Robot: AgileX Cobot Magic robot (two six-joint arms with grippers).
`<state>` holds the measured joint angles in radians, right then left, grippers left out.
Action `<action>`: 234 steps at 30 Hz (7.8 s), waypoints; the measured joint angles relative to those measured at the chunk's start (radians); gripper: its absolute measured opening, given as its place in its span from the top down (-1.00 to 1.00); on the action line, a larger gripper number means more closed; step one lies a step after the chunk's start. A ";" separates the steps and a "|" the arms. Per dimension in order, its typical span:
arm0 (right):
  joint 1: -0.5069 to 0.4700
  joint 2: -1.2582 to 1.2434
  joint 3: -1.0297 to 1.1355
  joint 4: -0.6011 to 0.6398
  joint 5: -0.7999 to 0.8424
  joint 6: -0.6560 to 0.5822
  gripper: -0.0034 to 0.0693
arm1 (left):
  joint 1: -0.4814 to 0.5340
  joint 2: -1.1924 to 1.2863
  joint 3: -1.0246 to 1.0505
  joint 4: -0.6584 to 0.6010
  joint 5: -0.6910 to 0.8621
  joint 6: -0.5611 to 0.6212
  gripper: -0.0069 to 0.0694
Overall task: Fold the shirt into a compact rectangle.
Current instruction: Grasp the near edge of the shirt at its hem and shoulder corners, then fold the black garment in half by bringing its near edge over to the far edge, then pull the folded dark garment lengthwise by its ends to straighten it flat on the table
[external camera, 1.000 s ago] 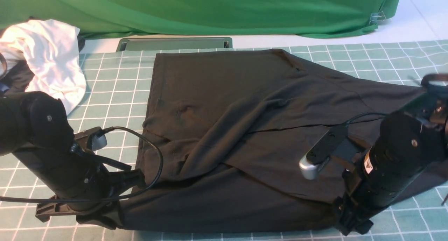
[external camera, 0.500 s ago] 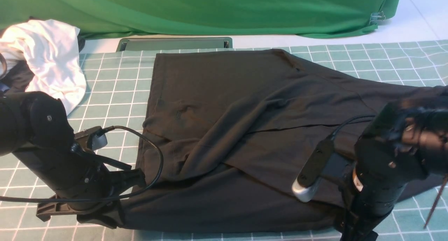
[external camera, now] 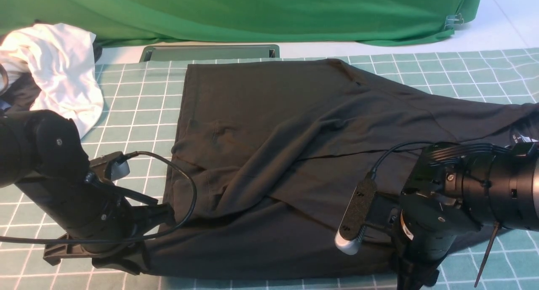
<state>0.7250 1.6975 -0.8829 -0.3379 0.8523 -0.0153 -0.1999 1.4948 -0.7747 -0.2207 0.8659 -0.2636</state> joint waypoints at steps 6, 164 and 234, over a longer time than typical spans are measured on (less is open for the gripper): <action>0.020 -0.003 0.000 0.011 0.045 -0.028 0.74 | 0.000 -0.028 -0.007 0.011 0.026 0.006 0.77; -0.731 -0.416 -0.198 0.329 0.271 -0.071 0.83 | 0.025 0.353 -0.598 0.045 0.245 -0.002 0.71; -1.021 0.058 -0.193 0.381 -0.166 -0.065 -0.03 | 0.027 0.393 -0.551 0.119 0.108 0.014 0.78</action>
<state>-0.2956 1.7556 -1.0758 0.0427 0.6866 -0.0806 -0.1728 1.8880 -1.3255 -0.1016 0.9739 -0.2500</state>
